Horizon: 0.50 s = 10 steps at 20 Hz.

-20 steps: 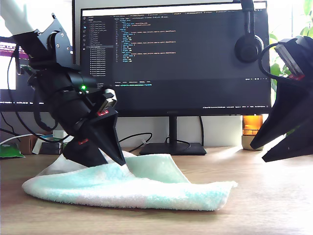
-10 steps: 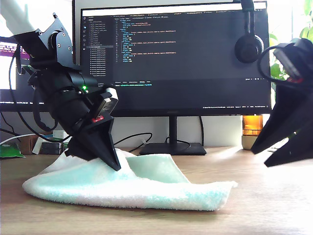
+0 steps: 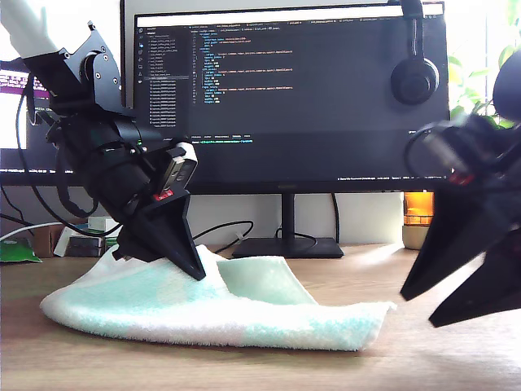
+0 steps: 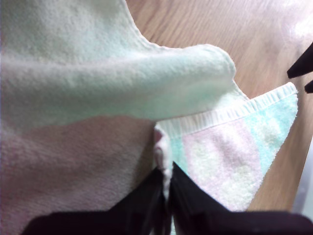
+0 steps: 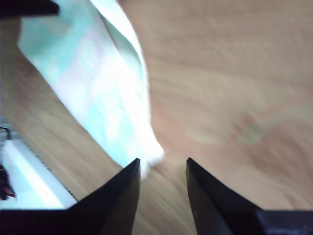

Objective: Fold the tea towel to a neat square and place it to the right

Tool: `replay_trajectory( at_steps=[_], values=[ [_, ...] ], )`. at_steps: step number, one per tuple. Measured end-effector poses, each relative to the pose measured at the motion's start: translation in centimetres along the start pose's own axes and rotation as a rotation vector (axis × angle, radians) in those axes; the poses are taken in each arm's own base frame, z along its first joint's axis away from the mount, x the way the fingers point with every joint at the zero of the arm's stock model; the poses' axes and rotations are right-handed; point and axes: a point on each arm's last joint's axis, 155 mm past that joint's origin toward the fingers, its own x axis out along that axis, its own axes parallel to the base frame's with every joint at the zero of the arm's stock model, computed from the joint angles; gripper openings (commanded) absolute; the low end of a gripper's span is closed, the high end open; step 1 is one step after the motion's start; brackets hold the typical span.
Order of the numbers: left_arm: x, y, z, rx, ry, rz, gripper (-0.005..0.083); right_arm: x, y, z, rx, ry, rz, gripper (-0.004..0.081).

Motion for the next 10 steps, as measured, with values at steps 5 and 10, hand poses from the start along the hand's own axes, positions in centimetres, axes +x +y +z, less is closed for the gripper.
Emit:
replay_trajectory(
  at_steps=[5, 10],
  values=[
    [0.0, 0.0, 0.0, 0.001, -0.001, 0.0, -0.0023, 1.2, 0.4, -0.2, 0.001, 0.048, 0.017, 0.0265],
    [0.0, 0.1, 0.2, 0.008, -0.008, 0.003, -0.0023, 2.0, -0.3, -0.8, 0.029, 0.084, 0.009, 0.0254]
  ],
)
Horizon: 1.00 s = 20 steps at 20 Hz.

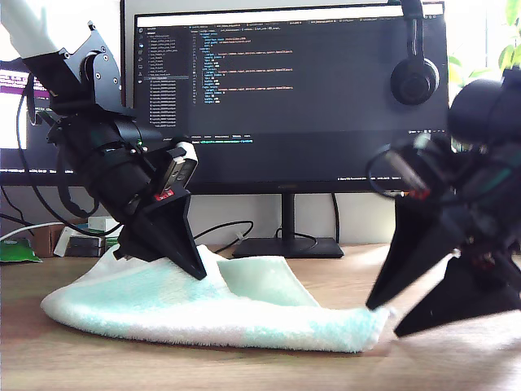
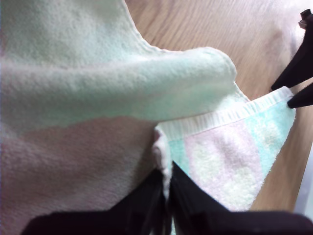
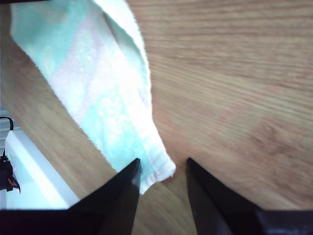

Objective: Fold the tea towel to a neat square and place it to the right

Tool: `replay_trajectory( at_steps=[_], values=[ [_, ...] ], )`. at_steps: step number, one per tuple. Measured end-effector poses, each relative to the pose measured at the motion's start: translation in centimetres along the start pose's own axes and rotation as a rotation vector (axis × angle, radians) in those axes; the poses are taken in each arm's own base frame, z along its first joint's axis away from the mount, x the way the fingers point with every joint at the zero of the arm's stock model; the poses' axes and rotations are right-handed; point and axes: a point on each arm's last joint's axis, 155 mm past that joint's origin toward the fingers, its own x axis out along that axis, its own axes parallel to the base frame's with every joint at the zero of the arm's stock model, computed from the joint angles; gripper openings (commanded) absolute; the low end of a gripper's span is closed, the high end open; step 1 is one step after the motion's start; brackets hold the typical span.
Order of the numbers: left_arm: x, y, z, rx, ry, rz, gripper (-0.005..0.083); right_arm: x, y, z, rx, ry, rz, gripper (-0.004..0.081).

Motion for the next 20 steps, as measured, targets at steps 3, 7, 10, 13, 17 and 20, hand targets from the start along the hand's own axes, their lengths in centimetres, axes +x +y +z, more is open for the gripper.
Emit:
replay_trajectory(
  at_steps=[3, 7, 10, 13, 17, 20],
  values=[
    [0.0, 0.0, 0.2, 0.007, -0.009, -0.003, -0.0023, -0.2, 0.5, 0.7, -0.013, -0.012, 0.012, 0.0156],
    [0.0, -0.5, 0.6, 0.016, -0.026, -0.026, -0.0023, -0.4, 1.4, 1.3, -0.025, -0.019, 0.042, 0.0138],
    [0.0, -0.4, 0.9, 0.025, -0.037, -0.023, -0.0023, -0.4, 1.5, 1.0, -0.014, -0.005, 0.052, 0.0125],
    [0.0, -0.3, 1.0, 0.027, -0.038, -0.022, -0.0023, -0.3, 1.5, 0.8, -0.01, 0.004, 0.05, 0.012],
    [0.0, -0.3, 1.0, 0.027, -0.039, -0.023, -0.0023, 0.1, 2.2, 0.1, -0.031, 0.027, 0.056, -0.002],
    [-0.1, -0.4, 1.0, 0.025, -0.04, -0.026, -0.0023, 0.3, 2.5, -0.1, -0.051, 0.035, 0.06, -0.0011]
  ],
)
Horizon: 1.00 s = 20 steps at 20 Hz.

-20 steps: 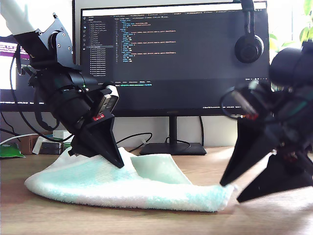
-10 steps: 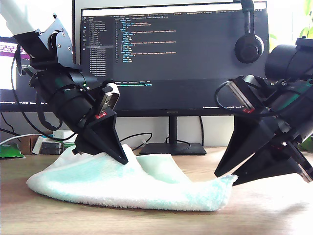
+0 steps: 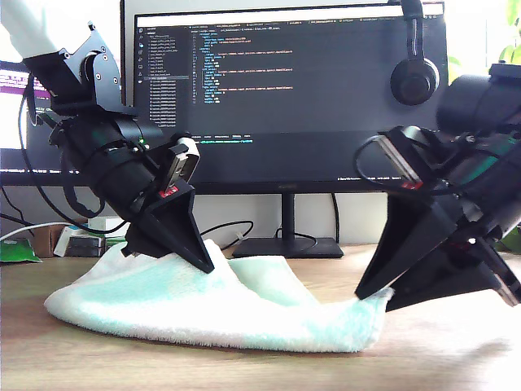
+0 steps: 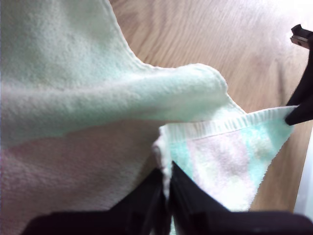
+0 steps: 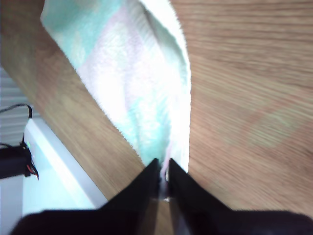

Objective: Fold the tea towel to a neat square and place it to the right

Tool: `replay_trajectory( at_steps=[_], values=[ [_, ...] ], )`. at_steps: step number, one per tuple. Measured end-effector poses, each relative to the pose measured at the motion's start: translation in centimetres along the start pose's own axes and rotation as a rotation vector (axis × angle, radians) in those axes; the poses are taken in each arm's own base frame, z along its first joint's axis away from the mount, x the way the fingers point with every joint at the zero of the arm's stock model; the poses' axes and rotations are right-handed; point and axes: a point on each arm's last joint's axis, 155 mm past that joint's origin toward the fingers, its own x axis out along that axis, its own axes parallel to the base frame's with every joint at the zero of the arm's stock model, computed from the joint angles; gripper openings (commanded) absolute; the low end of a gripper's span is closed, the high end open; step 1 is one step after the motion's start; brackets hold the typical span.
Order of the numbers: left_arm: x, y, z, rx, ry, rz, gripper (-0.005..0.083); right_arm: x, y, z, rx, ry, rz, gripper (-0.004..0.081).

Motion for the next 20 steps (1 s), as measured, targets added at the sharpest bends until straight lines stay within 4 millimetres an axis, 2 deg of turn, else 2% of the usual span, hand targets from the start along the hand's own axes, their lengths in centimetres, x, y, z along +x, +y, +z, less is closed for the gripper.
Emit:
replay_trajectory(
  at_steps=[3, 6, 10, 12, 15, 17, 20],
  values=[
    [-0.3, -0.7, -0.5, -0.037, 0.009, -0.044, -0.0023, 0.0, 0.0, 0.1, -0.01, -0.002, 0.001, -0.0011],
    [-0.7, -2.0, -2.0, -0.097, 0.056, -0.11, -0.0023, 0.0, 0.5, -0.1, -0.011, 0.005, 0.029, -0.0011],
    [-1.3, -3.1, -3.1, -0.059, 0.093, -0.132, -0.0023, -0.4, 1.5, 0.3, -0.006, 0.019, 0.048, -0.0011],
    [-2.3, -3.8, -2.7, -0.041, 0.075, -0.122, -0.0023, -1.0, 2.4, 1.5, -0.033, 0.011, 0.052, -0.0011],
    [-5.1, -5.9, -1.7, 0.01, 0.021, -0.098, -0.0023, -1.9, 3.7, 2.8, -0.077, 0.015, 0.056, -0.0011],
    [-6.6, -7.1, -1.6, 0.022, 0.005, -0.087, -0.0023, -2.2, 4.3, 2.6, -0.081, 0.039, 0.056, -0.0011],
    [-7.5, -8.4, -2.9, -0.021, 0.044, -0.1, -0.0023, -2.4, 5.3, 1.6, -0.078, 0.1, 0.057, -0.0011]
  ],
)
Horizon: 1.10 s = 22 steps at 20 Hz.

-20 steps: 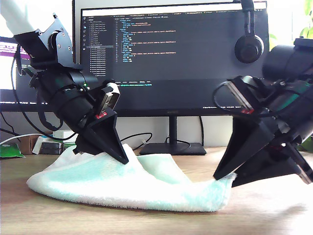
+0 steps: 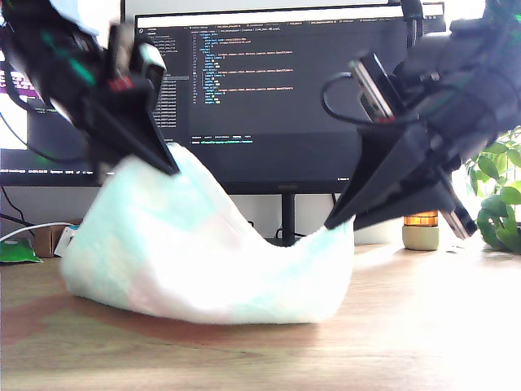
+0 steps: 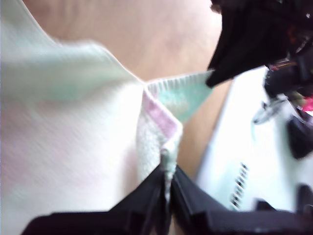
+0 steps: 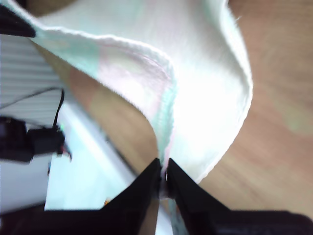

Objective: Fold the tea towel to a neat square and place it to the right

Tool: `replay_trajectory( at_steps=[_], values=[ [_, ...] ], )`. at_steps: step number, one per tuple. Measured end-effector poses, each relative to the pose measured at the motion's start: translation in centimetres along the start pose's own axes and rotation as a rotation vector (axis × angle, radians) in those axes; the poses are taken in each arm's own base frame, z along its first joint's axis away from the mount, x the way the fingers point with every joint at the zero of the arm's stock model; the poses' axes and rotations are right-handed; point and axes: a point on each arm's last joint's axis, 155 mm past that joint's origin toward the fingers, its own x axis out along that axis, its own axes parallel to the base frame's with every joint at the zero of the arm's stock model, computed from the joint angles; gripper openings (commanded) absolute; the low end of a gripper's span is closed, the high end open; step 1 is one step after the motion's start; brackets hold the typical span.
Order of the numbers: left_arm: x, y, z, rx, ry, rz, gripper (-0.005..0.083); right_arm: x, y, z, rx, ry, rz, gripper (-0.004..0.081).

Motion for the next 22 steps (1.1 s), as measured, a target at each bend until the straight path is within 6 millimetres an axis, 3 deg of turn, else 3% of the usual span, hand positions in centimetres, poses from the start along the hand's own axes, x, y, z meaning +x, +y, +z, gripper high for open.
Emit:
replay_trajectory(
  at_steps=[3, 6, 9, 15, 19, 22],
  values=[
    [-0.9, -1.2, -1.0, -0.016, 0.02, 0.008, -0.0023, -0.7, 1.5, -0.1, -0.042, 0.043, 0.001, -0.0011],
    [-3.2, -2.5, -0.4, 0.085, -0.042, 0.106, -0.0023, -2.2, 3.3, 2.0, -0.123, 0.007, -0.006, -0.0011],
    [-6.0, -2.2, 2.3, 0.18, -0.177, 0.254, -0.0023, -4.0, 3.1, 6.1, -0.238, -0.104, -0.141, -0.0011],
    [-9.0, 1.8, 8.3, 0.349, -0.348, 0.503, -0.0023, -9.4, 3.2, 16.0, -0.468, -0.444, -0.427, -0.0011],
    [-13.5, 3.8, 12.6, 0.439, -0.505, 0.718, -0.0023, -12.4, 6.1, 21.1, -0.592, -0.69, -0.481, -0.0011],
    [-16.3, 4.0, 14.1, 0.462, -0.579, 0.787, -0.0023, -15.0, 9.5, 24.0, -0.665, -0.874, -0.532, -0.0011]
  ],
)
